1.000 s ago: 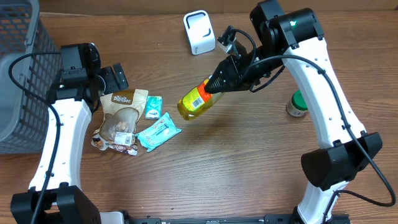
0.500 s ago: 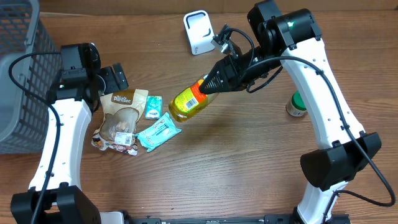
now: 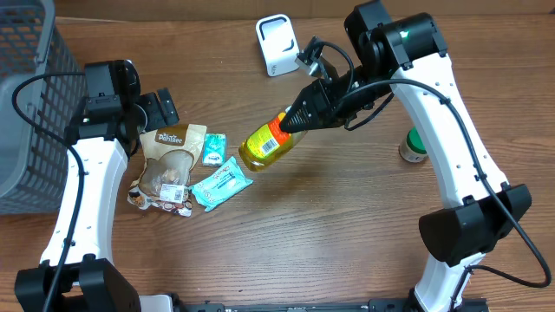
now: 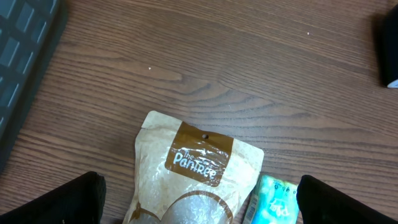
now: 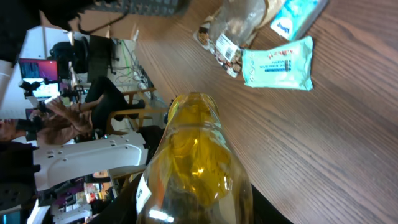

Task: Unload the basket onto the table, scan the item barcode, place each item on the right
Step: 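Carry the yellow bottle with the right gripper toward the white scanner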

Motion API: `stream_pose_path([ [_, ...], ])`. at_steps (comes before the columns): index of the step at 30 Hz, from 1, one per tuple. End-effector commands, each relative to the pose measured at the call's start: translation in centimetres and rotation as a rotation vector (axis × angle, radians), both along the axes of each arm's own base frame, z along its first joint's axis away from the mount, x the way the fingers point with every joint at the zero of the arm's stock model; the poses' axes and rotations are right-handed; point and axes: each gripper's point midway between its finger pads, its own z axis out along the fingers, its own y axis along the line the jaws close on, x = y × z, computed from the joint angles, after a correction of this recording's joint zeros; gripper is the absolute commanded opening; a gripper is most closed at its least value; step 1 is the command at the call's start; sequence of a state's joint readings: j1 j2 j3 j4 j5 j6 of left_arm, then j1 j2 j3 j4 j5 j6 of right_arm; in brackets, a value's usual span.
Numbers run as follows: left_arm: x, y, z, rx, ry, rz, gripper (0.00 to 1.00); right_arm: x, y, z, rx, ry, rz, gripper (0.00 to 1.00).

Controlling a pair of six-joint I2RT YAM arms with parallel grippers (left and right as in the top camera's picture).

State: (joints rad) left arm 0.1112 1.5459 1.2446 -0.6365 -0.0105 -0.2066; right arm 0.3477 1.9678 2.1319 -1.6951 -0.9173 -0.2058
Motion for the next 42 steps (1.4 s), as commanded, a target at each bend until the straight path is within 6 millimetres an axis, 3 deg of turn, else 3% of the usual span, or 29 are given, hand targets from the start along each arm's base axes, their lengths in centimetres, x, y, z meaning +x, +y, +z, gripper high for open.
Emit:
stream_pose_path([
  [1, 0.2, -0.1, 0.2, -0.002, -0.005, -0.008, 1.0, -1.7, -0.2, 1.7, 0.028, -0.022, 0.009, 0.36],
  [9, 0.2, -0.1, 0.2, -0.002, -0.005, -0.009, 0.99, -4.4, -1.0, 0.2, 0.011, 0.057, 0.016, 0.36],
  [15, 0.2, -0.1, 0.2, -0.003, -0.005, -0.009, 0.99, -6.2, -1.2, 0.4, 0.067, 0.051, 0.058, 0.36],
  [24, 0.2, -0.1, 0.2, -0.002, -0.005, -0.009, 1.0, -6.0, -1.1, 0.2, 0.078, 0.027, 0.062, 0.36],
  [29, 0.2, -0.1, 0.2, -0.002, -0.005, -0.009, 1.0, -3.5, -1.3, -1.2, -0.014, -0.018, -0.027, 0.35],
  [32, 0.2, -0.1, 0.2, -0.002, -0.005, -0.009, 1.0, -0.7, -2.5, -2.7, -0.165, -0.057, -0.162, 0.35],
  [34, 0.2, -0.1, 0.2, -0.002, -0.005, -0.009, 1.0, 0.9, -3.5, -2.8, -0.251, -0.107, -0.24, 0.36],
  [42, 0.2, -0.1, 0.2, -0.002, -0.005, -0.009, 1.0, 6.2, -5.9, 4.9, -0.325, -0.489, -0.402, 0.39],
])
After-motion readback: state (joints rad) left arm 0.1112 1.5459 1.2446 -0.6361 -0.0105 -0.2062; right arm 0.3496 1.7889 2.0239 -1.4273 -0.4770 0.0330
